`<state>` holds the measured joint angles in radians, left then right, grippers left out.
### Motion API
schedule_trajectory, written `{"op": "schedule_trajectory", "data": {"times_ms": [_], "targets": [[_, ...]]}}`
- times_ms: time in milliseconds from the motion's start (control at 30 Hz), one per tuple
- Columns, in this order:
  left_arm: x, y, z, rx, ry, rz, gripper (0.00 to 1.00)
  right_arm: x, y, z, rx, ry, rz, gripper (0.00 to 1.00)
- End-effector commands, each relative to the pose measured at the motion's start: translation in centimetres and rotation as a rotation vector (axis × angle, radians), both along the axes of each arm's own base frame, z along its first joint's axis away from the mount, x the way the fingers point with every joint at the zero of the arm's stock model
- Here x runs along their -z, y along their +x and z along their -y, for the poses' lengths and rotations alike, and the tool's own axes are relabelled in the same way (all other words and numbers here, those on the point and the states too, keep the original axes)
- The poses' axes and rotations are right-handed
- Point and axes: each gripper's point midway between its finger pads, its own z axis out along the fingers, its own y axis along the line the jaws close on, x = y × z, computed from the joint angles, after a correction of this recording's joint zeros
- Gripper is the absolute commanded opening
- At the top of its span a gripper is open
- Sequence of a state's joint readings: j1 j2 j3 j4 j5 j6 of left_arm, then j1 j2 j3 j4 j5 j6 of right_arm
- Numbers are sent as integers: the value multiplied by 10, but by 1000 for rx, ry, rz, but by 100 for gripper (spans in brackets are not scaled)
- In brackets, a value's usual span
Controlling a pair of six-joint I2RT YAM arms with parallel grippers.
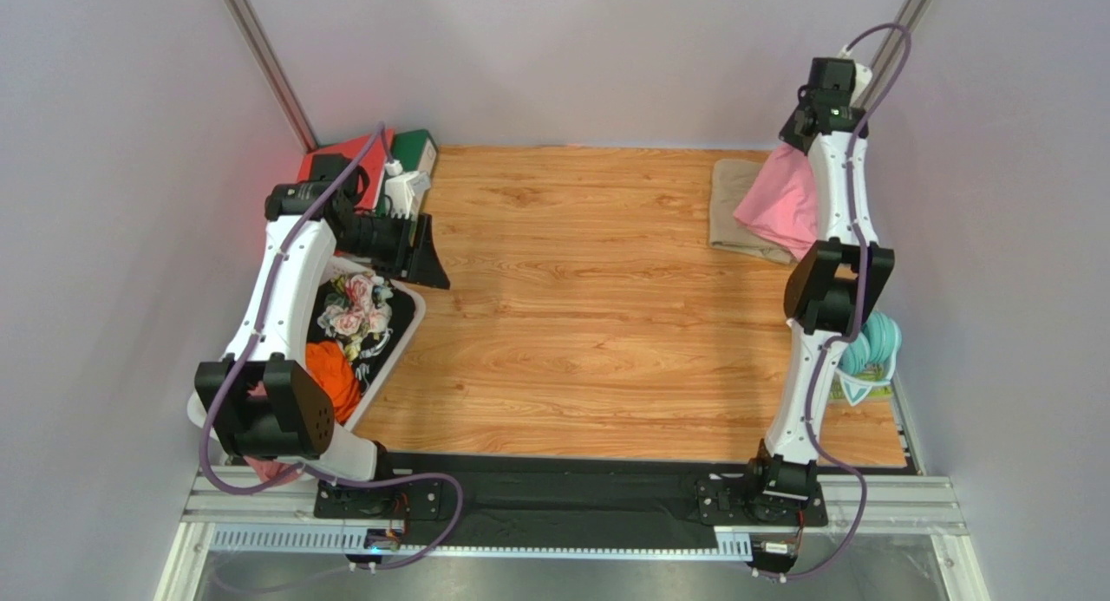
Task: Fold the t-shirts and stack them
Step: Smooth out wrinkles on the folded tshirt
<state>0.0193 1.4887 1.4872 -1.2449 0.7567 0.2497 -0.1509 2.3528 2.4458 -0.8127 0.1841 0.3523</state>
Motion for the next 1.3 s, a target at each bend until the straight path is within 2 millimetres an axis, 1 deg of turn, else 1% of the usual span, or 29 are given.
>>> {"op": "schedule_trajectory", "data": {"times_ms": [0, 33, 67, 100, 133, 200, 300, 333, 367, 400, 433, 467, 500, 533, 567, 600, 633, 667, 700, 767, 800, 967, 1033, 1067, 1133, 1167, 1200, 1233, 1267], "targets": [[-6, -3, 3, 26, -11, 47, 61, -92, -24, 52, 162, -127, 166, 0], [-6, -3, 4, 29, -12, 48, 61, -108, -30, 57, 173, -123, 200, 0], [-6, -4, 3, 29, -12, 49, 61, -112, -35, 68, 196, -121, 208, 0], [-7, -3, 4, 28, -13, 51, 61, -115, -38, 71, 207, -115, 216, 0], [-7, -3, 4, 28, -12, 53, 61, -121, -39, 72, 200, -107, 233, 0], [-8, -3, 3, 29, -11, 54, 61, -122, -40, 74, 196, -96, 237, 0], [-9, -4, 4, 30, -11, 58, 61, -109, -31, 61, 147, -56, 223, 0], [-10, -4, 3, 29, -11, 60, 61, -95, -26, 56, 127, -41, 196, 0], [-10, -4, 3, 29, -11, 60, 61, -90, -21, 44, 102, -35, 189, 0], [-10, -4, 3, 29, -11, 60, 61, -78, -13, 37, 77, -34, 167, 0], [-11, -5, 3, 28, -10, 61, 61, -71, -10, 29, 53, -28, 150, 0], [-10, -5, 3, 27, -7, 64, 61, -64, -4, 15, 28, -28, 137, 0], [-9, -5, 3, 27, -9, 62, 61, -54, 2, 7, 10, -20, 126, 0], [-9, -5, 3, 26, -9, 61, 61, -50, 6, 1, -4, -21, 122, 0], [-9, -5, 3, 27, -8, 58, 61, -44, 11, -12, -28, -20, 114, 0], [-9, -5, 4, 26, -11, 56, 61, -29, 16, -19, -44, -14, 93, 0], [-8, -5, 4, 23, -12, 53, 61, -29, 21, -24, -61, -18, 97, 0], [-8, -5, 4, 24, -14, 52, 61, -23, 24, -35, -81, -16, 91, 0], [-8, -4, 4, 21, -13, 52, 61, -13, 28, -39, -88, -15, 79, 0], [-7, -4, 3, 18, -11, 50, 61, -4, 30, -47, -103, -14, 65, 0], [-8, -3, 3, 19, -12, 52, 61, 6, 32, -48, -103, -12, 50, 0], [-5, -1, 4, 15, -20, 40, 61, 25, 40, -48, -119, -22, 40, 0], [-6, 0, 5, 14, -27, 36, 61, 39, 45, -51, -143, -5, 33, 23], [-7, 1, 6, 14, -28, 39, 61, 51, 47, -51, -147, 4, 18, 30], [-7, 2, 5, 10, -23, 40, 61, 63, 47, -56, -169, 24, 0, 39], [-8, 3, 5, 10, -22, 43, 61, 72, 47, -57, -169, 31, -17, 59], [-7, 3, 5, 11, -22, 36, 61, 73, 46, -59, -183, 37, -24, 95], [-6, 4, 6, 11, -25, 32, 61, 73, 44, -59, -185, 36, -29, 100], [-6, 4, 6, 13, -27, 27, 61, 69, 43, -59, -186, 35, -30, 100]]}}
